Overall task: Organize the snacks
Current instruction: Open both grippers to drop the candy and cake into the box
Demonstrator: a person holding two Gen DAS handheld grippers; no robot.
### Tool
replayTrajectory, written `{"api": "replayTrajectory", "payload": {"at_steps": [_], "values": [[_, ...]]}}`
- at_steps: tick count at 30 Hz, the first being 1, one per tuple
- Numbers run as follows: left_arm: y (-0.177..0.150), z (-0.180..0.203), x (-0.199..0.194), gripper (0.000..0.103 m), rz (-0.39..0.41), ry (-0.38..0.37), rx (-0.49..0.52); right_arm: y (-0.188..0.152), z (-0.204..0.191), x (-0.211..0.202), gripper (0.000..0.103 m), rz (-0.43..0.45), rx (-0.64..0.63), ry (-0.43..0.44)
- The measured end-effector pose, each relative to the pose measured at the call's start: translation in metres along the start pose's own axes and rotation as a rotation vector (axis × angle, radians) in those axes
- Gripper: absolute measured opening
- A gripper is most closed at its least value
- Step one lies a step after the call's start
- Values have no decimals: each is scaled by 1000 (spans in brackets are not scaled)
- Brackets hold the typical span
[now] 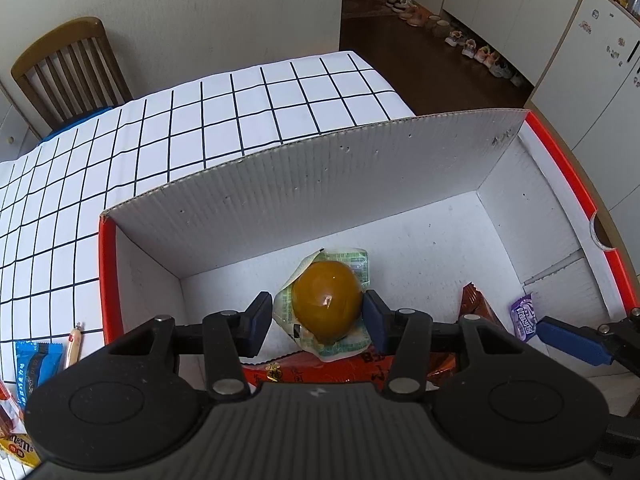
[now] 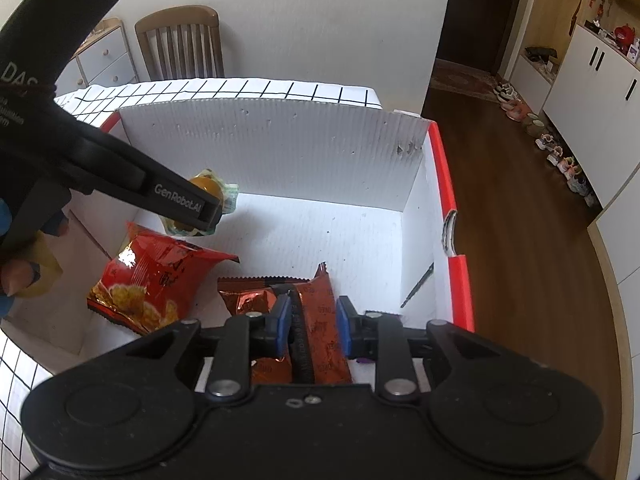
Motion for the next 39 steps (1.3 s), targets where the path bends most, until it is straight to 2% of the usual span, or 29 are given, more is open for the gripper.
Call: {"api": "replayTrajectory", "payload": {"at_steps": [2,6,11,18,28,37,39], "values": [[0,0,-2,50,4,-12,-2,0,0,-1,27,1,3,4],[1,-1,-13,65,39,-15,-6,0,1,-3,33,7,16,8],[-2,-6,-30,65,68,-32,-24,0,2,-10,41,25,44,21],[-12,-16,-59,65,119,-50,-52,1,1,-32,59,77,57,24],[-30,-30,-101,65,192,-61,-73,2,-12,-62,65,129,65,48],[-51,-42,-139,66,262,-58,-84,0,-26,-87,76,184,63,60],[-55,-45,-145,71,272,-61,-91,0,-29,-92,79,199,60,64]]}}
Point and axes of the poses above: each gripper's, at about its wrist camera, not at the fingertips, and x roughly the way its jaws point, z to its right, y to its top, the point moved 3 cm from there along x, roughly the way its jaws point, and after that the axes turned 8 degrees about y, right-handed, at the moved point
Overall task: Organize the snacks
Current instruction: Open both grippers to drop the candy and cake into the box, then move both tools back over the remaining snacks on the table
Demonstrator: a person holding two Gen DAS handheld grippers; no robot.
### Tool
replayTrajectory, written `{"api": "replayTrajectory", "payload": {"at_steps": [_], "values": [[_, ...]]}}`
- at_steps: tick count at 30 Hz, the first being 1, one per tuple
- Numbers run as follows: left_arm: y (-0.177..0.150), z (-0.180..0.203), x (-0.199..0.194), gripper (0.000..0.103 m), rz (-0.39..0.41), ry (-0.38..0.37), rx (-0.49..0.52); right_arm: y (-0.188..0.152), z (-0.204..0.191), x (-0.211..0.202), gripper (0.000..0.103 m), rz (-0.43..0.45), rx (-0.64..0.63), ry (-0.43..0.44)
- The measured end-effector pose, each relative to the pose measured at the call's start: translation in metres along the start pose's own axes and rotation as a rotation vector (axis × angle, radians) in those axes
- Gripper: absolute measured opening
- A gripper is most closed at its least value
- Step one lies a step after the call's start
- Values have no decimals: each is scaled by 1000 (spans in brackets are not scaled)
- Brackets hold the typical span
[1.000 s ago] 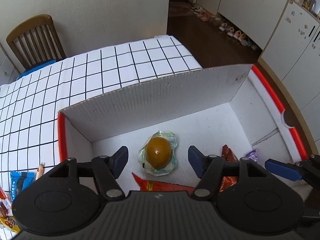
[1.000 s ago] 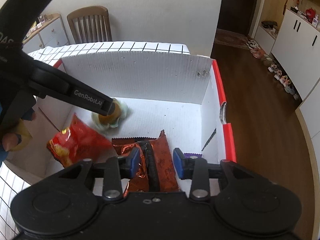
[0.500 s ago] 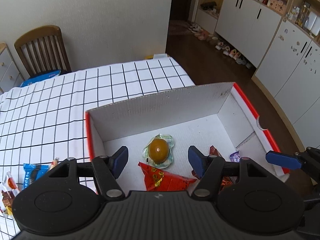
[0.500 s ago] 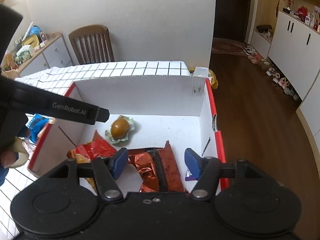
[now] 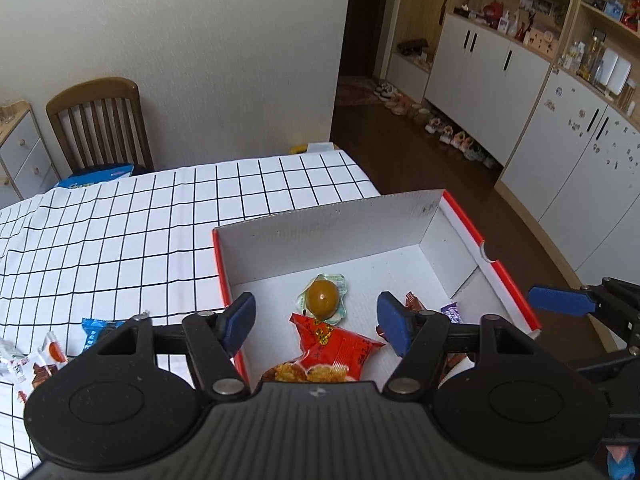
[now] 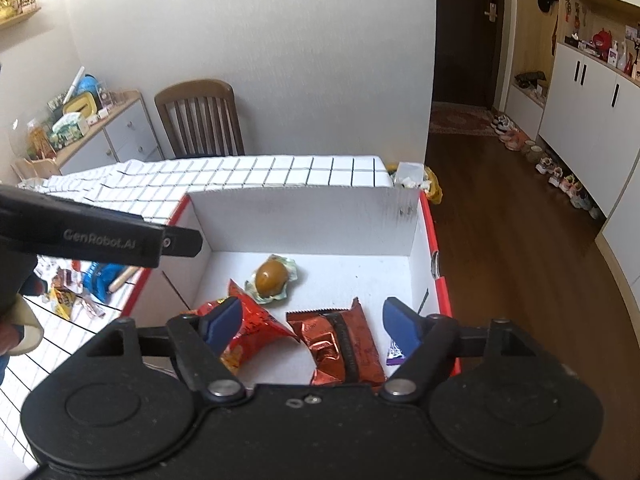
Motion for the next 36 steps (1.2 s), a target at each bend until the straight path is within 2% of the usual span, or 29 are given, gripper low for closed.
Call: {"api": "replayTrajectory", "payload": {"at_steps": [7,17,18,25,30,36], "values": [[-14,-6,-27,72,48,13,8,1,-10,-15,83,40,-3,19],[-42,-34,-63,75,85,37,-25,0,-36,-34,98,85,-38,55],[-45,-38,-66,78,88,38,-32,-1,-39,-36,98,86,-38,63],[-64,-69,-87,82,115,56,-88,-4,-68,-44,102,97,-71,104],[-79,-96,-96,83,114,50,-144,-6,-90,-46,102,109,-80,123],[-97,-132,-102,83,116,84,-183,-10,-113,-40,103,101,-51,156]]}}
Point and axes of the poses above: each gripper's, at about its wrist camera, not at the fingertips, and x roughly the way its jaws point, z to its right, y to its top, the point moved 3 cm from there along x, roughly the way its jaws point, and after that the axes turned 8 degrees about y, right-handed, at the moved point
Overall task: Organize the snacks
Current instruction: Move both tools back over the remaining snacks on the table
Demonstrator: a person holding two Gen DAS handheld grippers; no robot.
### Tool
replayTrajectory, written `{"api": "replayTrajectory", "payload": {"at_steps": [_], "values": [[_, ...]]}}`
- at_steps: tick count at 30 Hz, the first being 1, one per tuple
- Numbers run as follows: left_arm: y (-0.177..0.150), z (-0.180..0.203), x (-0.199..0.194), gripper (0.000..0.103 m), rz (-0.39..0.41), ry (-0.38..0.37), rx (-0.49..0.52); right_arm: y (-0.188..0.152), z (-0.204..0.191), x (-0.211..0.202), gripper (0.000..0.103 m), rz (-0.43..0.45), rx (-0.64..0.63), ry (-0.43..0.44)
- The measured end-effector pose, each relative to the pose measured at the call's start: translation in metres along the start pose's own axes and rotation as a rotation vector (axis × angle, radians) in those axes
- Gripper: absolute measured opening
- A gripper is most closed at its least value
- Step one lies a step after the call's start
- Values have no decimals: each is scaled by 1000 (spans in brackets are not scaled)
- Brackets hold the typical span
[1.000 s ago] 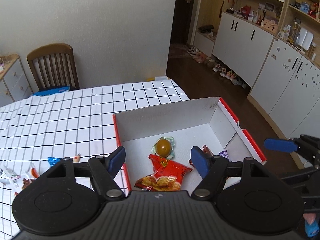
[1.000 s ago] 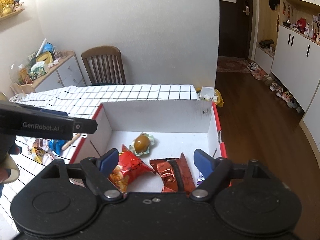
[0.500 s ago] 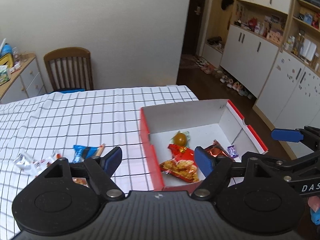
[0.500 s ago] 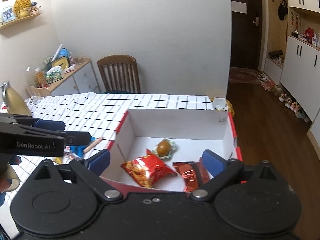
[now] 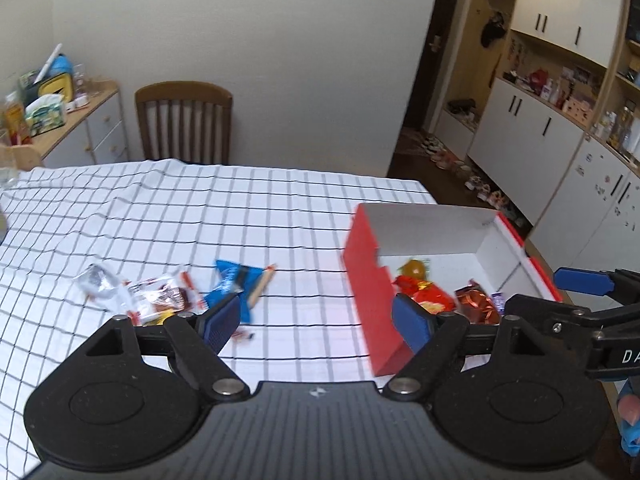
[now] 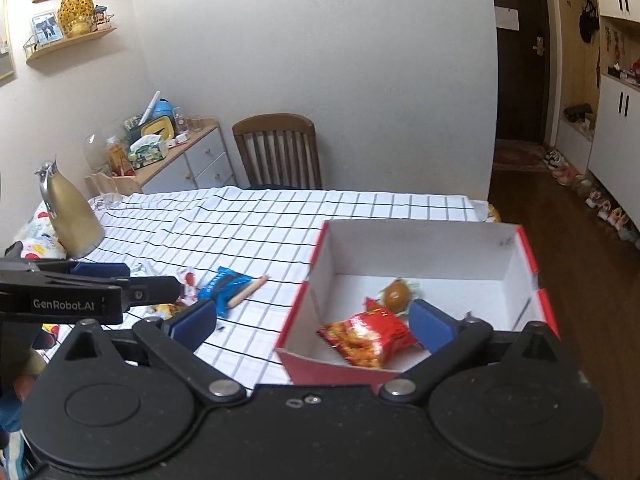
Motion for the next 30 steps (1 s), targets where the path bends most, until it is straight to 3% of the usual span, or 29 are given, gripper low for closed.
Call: {"api": "replayTrajectory", "payload": {"at_steps": [13,21,30], "values": [[-20,-76,8,83,-18,29,-6,-6,-53,28,103,13,15,-9],[-27,-109,29,83,-43,24,40,-5,-79,52,103,-10,0,-4],[-46,-145,76,83,-141,52,-75,-9,-102,95,102,-59,-33,11]]}}
Point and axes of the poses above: each gripper's, at about its wrist camera, not at the fingertips, and x roughly the way its jaws point, z to its right, y to its top, the point moved 3 cm from there along x, roughly the way its jaws point, and after that the axes turned 8 degrees about y, right-handed, at the moved point
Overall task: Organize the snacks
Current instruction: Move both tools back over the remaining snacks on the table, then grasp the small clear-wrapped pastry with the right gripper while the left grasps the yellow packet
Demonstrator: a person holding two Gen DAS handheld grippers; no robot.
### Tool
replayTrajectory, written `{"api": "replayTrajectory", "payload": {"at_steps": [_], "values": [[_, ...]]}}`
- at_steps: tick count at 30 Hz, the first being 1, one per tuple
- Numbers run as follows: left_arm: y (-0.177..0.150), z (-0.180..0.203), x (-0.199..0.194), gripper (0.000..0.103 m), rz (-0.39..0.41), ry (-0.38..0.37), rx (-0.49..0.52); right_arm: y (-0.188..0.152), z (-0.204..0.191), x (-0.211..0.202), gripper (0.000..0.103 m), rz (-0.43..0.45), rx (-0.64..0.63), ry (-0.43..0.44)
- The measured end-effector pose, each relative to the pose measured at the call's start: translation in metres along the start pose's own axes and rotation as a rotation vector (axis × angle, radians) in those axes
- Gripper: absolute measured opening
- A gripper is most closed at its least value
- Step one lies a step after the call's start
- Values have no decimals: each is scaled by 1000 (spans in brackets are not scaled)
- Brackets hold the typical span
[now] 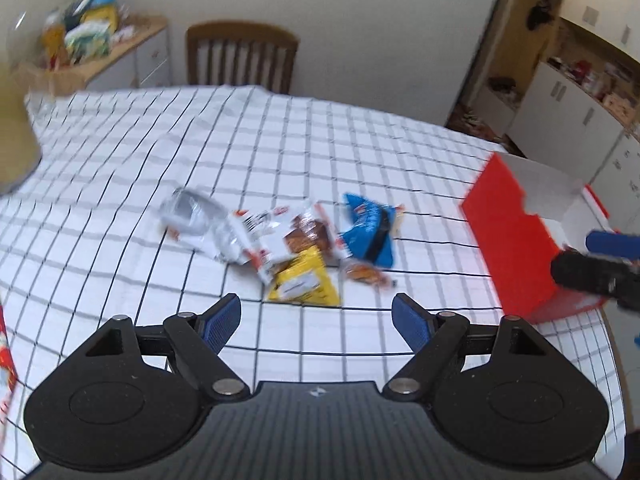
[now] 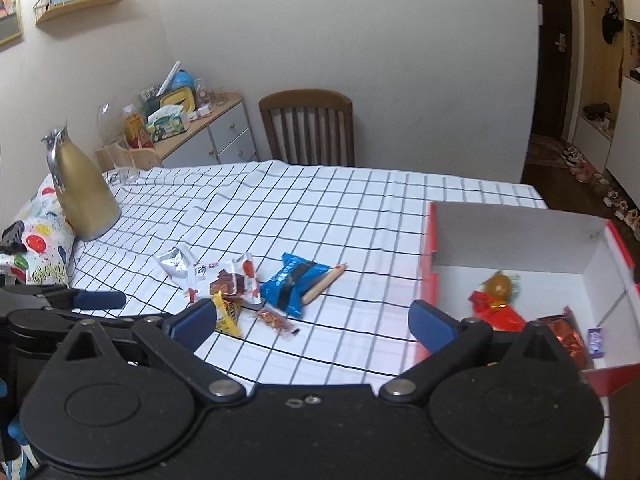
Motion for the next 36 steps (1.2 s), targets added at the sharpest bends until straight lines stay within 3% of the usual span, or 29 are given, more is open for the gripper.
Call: {"api": "replayTrajectory", "payload": {"at_steps": [10,23,26,36], "values": [[1,-12,44,83,-52,20,-66,-19,-12,67,94,-113,-109,23],[2,-3,93,83,-153,16,-154,-36,-14,143,70,-231,-244,51],[2,-3,100,83,-169,15,-188,-38,-14,157,69,-256,-251,58],[8,-2,111,81,-181,5,-226,-38,-11,184,52,-271,-205,87]]}}
Point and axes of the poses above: each gripper's, at about its wrist camera, not at the fingertips, and x roughly the way its jaws point, z to its right, y to its top, the point moved 3 cm from there along x, roughly the way its jaws point, and after that the axes turned 8 degrees about y, right-handed, at the moved point
